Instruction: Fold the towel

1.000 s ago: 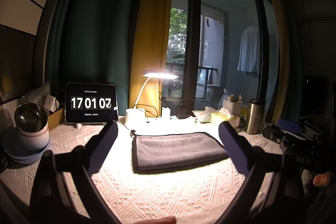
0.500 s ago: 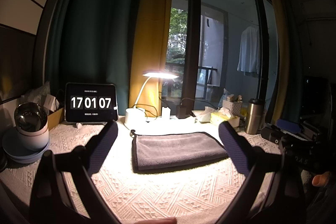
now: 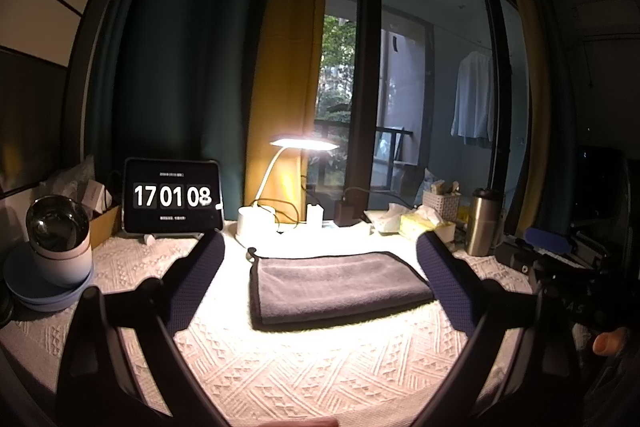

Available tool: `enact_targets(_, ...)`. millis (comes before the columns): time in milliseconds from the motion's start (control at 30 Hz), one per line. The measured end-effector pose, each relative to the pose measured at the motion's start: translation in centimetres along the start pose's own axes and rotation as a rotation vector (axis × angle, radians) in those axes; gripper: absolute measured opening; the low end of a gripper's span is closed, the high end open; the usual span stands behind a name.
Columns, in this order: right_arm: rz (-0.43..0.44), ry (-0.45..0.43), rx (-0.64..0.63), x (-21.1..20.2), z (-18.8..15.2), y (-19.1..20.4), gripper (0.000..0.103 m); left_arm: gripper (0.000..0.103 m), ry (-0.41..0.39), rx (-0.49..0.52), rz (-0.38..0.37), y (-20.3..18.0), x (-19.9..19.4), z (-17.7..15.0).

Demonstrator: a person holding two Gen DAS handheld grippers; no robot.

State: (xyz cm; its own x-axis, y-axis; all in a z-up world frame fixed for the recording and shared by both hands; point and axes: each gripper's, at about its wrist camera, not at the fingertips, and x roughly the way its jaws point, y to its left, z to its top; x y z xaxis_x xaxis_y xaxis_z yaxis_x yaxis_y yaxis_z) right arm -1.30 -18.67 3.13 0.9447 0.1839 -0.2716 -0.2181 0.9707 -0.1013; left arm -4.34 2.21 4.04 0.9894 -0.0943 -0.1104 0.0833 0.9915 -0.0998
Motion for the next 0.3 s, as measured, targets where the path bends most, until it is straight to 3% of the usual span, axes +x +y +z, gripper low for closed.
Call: enact_targets(300, 0.000, 0.008, 0.013, 0.30, -0.37, -0.27, 0.064, 0.097, -0.004, 0.004, -0.008, -0.03, 0.34, -0.31)
